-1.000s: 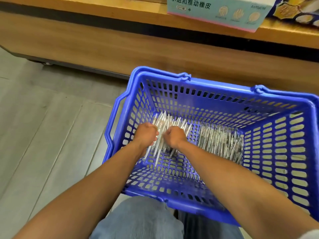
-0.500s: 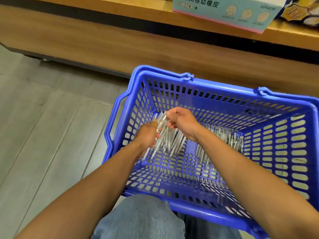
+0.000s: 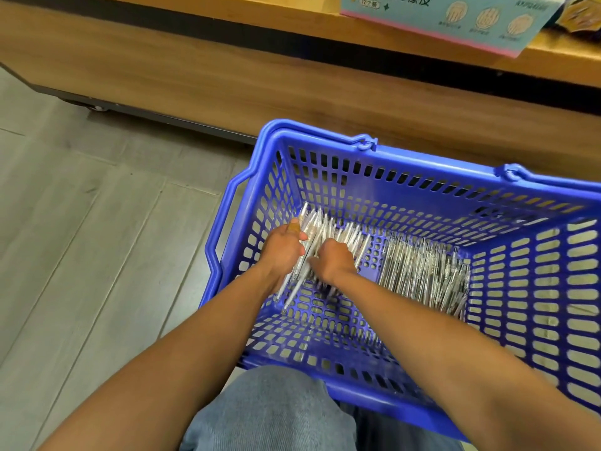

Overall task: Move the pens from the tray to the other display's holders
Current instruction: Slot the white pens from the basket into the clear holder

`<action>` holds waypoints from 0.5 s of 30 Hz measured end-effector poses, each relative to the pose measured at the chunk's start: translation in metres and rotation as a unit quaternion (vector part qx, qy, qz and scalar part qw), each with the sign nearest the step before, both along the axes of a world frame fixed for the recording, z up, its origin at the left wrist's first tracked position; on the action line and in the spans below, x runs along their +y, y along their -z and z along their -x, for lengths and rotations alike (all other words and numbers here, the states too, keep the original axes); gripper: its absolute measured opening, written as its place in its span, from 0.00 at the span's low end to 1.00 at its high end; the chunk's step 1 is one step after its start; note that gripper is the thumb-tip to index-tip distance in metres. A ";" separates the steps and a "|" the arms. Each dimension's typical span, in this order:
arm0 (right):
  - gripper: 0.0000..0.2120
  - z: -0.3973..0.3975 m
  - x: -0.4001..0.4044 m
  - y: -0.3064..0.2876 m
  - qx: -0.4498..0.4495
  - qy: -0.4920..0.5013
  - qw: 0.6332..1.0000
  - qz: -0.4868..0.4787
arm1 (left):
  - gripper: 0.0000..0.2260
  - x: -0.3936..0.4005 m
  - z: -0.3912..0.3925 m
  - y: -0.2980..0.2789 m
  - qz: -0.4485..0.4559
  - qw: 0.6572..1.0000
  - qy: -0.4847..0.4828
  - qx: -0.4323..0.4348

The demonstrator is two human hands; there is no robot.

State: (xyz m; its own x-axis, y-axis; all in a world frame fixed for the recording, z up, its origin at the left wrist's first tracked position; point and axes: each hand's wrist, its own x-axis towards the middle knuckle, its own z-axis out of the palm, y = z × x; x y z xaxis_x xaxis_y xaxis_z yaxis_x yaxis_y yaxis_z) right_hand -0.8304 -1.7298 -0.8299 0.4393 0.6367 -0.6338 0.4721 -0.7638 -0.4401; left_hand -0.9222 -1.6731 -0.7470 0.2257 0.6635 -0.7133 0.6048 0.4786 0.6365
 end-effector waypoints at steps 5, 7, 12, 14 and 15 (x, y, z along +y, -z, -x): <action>0.10 0.007 0.002 0.001 0.033 0.047 0.998 -0.001 | 0.18 -0.001 -0.001 0.001 0.004 1.000 -0.007 -0.012; 0.12 0.011 0.003 0.001 0.038 0.060 0.997 -0.010 | 0.18 -0.001 -0.001 0.002 0.004 1.000 -0.007 -0.011; 0.26 0.028 -0.001 0.006 0.051 0.110 0.993 -0.006 | 0.17 0.000 0.000 0.005 0.011 1.000 -0.009 -0.014; 0.26 0.032 -0.001 0.008 0.057 0.121 0.991 0.008 | 0.16 0.000 0.000 0.006 0.011 1.000 -0.010 -0.020; 0.25 0.033 -0.001 0.008 0.069 0.137 0.988 0.009 | 0.16 0.000 0.001 0.006 0.010 1.000 -0.009 -0.021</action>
State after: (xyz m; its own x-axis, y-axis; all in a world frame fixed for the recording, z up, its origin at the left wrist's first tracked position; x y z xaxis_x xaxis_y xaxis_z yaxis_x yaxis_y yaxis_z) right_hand -0.8633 -1.7304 -0.8376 0.5028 0.4941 -0.7093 0.1835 -0.8628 -0.4710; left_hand -0.9227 -1.6726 -0.7532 0.2439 0.6537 -0.7163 0.5682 0.5022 0.6518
